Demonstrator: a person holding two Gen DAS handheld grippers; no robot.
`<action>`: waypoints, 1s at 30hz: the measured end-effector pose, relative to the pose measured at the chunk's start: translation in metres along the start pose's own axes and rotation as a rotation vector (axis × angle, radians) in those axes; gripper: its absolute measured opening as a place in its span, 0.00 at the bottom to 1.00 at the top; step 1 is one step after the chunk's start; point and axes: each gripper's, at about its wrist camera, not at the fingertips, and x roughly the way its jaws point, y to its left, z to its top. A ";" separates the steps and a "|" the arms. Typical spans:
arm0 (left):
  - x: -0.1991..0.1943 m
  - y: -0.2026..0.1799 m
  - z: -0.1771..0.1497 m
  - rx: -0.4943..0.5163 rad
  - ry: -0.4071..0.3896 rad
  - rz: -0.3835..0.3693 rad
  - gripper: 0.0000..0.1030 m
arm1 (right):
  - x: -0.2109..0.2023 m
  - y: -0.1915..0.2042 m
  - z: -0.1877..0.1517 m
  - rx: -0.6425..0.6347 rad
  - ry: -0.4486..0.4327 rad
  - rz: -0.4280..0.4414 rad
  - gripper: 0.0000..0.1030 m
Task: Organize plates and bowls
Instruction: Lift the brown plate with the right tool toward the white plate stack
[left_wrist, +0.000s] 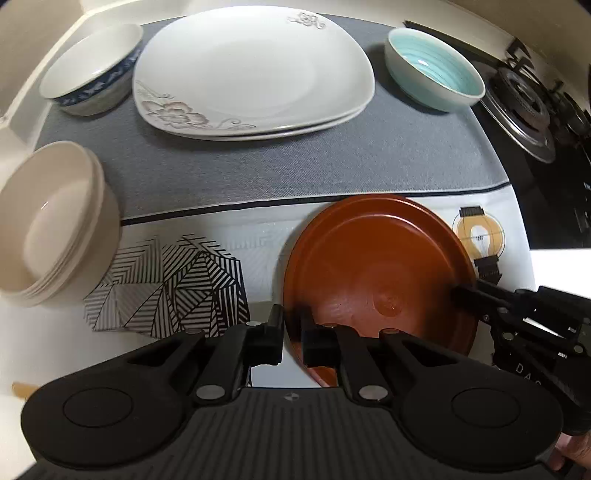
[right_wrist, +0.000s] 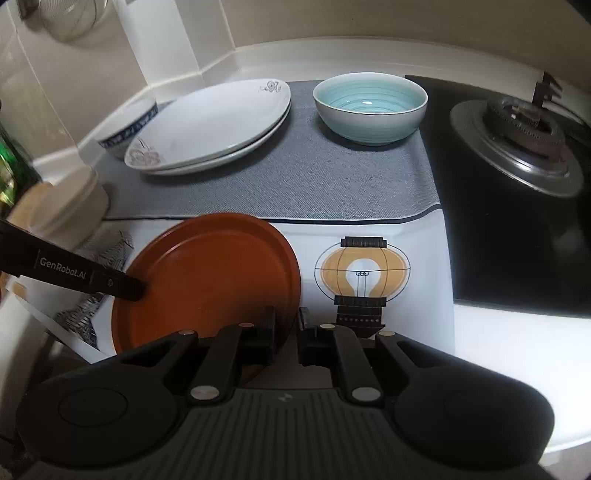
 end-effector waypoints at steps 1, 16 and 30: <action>-0.004 -0.001 0.000 -0.002 0.000 -0.001 0.09 | -0.002 -0.004 0.002 0.025 0.004 0.015 0.10; -0.099 -0.014 0.021 -0.025 -0.185 0.040 0.09 | -0.066 -0.005 0.059 0.062 -0.122 0.087 0.09; -0.186 0.001 0.072 0.094 -0.387 0.011 0.10 | -0.110 0.026 0.135 0.074 -0.208 0.099 0.11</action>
